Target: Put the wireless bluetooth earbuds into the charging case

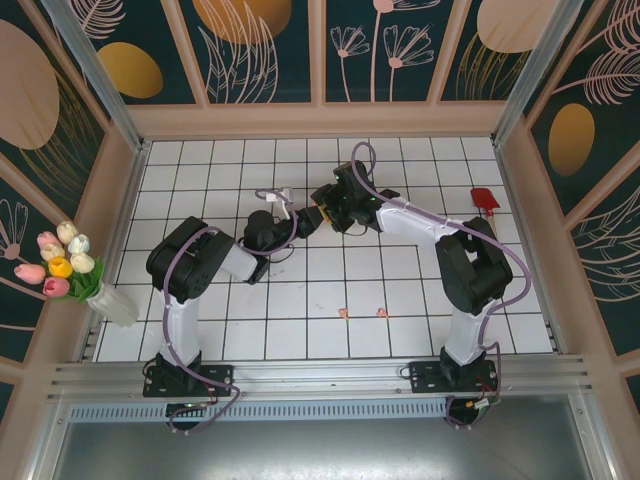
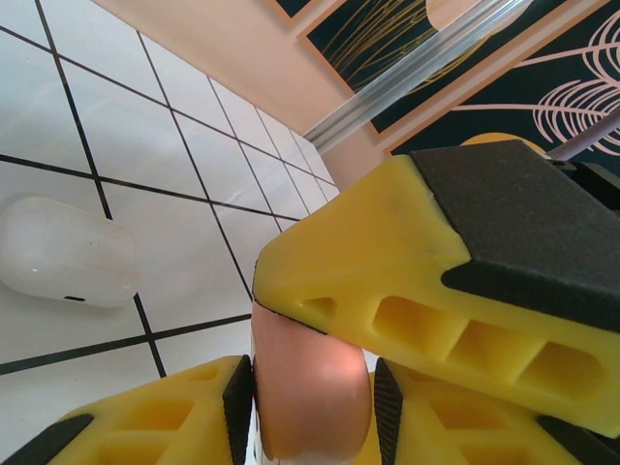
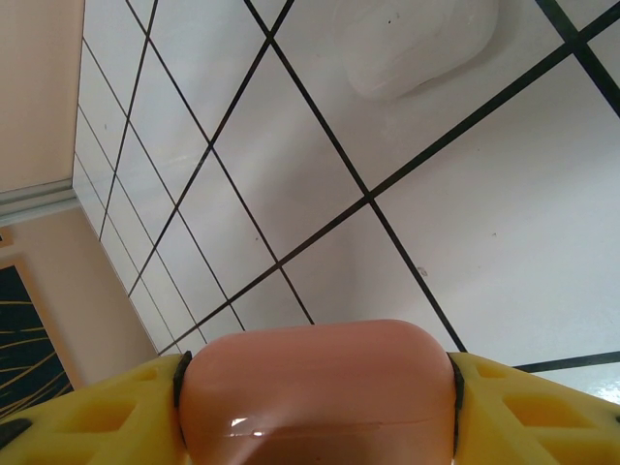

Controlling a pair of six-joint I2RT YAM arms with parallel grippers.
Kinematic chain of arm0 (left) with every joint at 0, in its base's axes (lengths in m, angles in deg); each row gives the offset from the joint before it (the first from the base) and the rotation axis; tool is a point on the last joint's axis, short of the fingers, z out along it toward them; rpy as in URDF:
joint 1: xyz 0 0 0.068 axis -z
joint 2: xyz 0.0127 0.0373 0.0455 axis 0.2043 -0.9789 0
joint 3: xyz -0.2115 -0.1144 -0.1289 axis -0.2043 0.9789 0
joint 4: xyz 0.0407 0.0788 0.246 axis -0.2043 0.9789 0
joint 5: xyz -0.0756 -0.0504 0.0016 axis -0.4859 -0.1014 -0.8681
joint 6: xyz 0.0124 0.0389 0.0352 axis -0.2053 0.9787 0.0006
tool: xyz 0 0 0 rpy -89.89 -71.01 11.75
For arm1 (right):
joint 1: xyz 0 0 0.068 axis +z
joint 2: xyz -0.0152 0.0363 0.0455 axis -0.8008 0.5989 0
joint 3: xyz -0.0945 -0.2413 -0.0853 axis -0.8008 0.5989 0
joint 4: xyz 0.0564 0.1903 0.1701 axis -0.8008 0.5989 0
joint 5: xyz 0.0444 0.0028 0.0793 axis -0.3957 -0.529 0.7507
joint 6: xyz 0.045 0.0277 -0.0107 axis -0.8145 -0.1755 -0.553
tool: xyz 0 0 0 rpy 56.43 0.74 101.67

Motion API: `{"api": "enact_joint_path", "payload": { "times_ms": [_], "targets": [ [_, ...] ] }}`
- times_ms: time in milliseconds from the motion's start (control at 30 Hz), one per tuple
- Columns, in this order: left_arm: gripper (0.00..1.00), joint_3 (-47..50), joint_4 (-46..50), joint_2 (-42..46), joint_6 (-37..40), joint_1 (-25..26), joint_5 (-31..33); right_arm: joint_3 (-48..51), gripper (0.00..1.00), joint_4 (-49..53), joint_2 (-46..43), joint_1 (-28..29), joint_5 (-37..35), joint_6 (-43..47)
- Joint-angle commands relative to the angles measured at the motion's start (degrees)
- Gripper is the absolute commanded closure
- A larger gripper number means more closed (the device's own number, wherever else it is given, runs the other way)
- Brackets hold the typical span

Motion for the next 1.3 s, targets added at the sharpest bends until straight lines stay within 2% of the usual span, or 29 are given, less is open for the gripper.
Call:
{"api": "enact_joint_path", "payload": {
  "times_ms": [0,133,367,433,533,633,767,800,967,1033,1133,1267],
  "targets": [
    [0.64,0.41,-2.91,-0.03,0.17,0.2,-0.19,0.41,0.5,-0.93,-1.45,0.45,0.1,-0.45],
    [0.72,0.44,-3.08,-0.16,0.05,0.17,-0.36,0.37,0.5,-1.08,-1.26,0.46,0.09,-0.53],
    [0.76,0.25,-3.0,-0.15,0.03,0.16,-0.66,0.59,0.49,-1.92,-1.52,0.48,0.68,-0.37],
    [0.82,0.07,-3.0,-0.15,0.16,0.21,-1.12,0.52,0.44,-2.73,-1.71,0.48,1.05,0.36],
    [0.85,0.06,-2.94,0.31,0.11,0.19,-2.0,-0.21,0.31,-2.51,-2.69,-0.21,0.25,2.11],
    [0.88,0.05,-1.6,1.79,0.92,0.22,-3.43,0.7,0.27,-2.41,-6.14,-1.73,-1.48,4.43],
    [0.9,-0.79,4.14,5.57,4.4,0.08,-7.46,5.48,0.26,-3.35,-12.82,-3.73,-1.9,12.64],
    [0.9,-1.31,6.08,6.59,5.66,0.12,-8.87,7.0,0.26,-3.82,-14.53,-5.71,-1.58,15.59],
    [0.93,-4.11,17.82,11.31,12.55,0.13,-16.34,18.77,0.27,-11.7,-23.94,-8.35,4.1,37.99],
    [0.93,-5.19,21.84,12.57,14.82,0.01,-18.89,23.99,0.27,-15.58,-27.52,-8.71,7.34,43.3],
    [0.94,-7.05,27.14,13.68,17.44,-0.01,-22.42,29.47,0.28,-19.81,-30.82,-9.68,12.3,47.69],
    [0.98,-9.81,33.2,13.99,20.47,0.03,-25.54,33.92,0.3,-24.49,-32.77,-10.72,17.22,48.94]
  ]
}}
